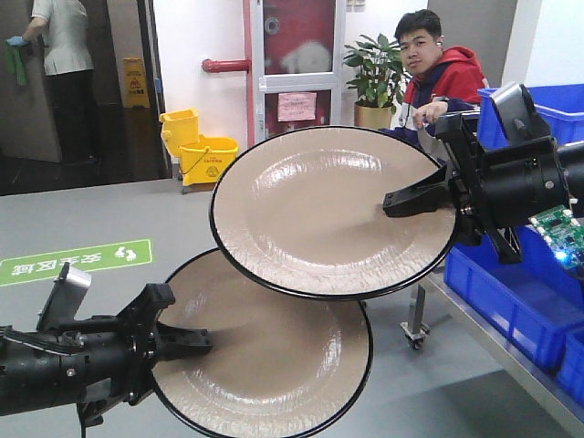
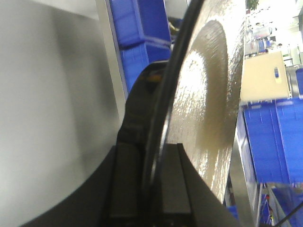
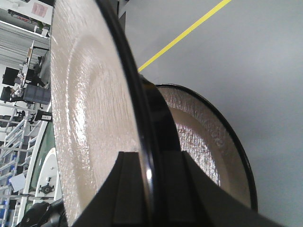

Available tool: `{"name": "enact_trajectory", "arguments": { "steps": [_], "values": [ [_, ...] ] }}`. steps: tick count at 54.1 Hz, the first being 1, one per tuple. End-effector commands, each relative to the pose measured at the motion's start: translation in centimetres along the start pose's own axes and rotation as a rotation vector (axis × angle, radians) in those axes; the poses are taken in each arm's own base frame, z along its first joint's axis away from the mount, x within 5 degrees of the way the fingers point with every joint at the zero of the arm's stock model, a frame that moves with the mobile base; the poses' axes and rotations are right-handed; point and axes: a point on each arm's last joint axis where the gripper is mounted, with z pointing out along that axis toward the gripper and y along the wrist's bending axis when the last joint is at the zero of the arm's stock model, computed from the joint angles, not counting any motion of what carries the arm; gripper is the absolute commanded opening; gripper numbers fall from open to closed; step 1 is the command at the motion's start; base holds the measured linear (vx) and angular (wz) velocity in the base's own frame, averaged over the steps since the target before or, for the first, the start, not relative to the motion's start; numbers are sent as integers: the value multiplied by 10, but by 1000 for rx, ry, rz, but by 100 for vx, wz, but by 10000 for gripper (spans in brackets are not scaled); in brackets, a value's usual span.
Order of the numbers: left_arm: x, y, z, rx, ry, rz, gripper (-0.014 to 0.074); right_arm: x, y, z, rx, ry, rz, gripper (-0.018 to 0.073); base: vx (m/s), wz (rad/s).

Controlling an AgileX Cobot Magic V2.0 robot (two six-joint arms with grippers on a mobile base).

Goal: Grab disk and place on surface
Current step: 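Hold both plates upright while the base drives to the steel counter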

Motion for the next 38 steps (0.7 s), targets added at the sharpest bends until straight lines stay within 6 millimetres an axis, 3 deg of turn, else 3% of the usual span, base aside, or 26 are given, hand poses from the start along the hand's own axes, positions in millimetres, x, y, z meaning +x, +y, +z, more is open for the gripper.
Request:
{"name": "enact_trajectory", "arguments": {
  "steps": [1,23,38],
  "values": [
    [-4,-26,-11,117,-29,-41,1,-3,34,-20,-130,-103,-14,-8,43,4],
    [-4,-26,-11,117,-29,-41,1,-3,34,-20,-130,-103,-14,-8,43,-2],
    [-4,-26,-11,117,-29,-41,1,-3,34,-20,-130,-104,-14,-8,40,-29]
  ]
}}
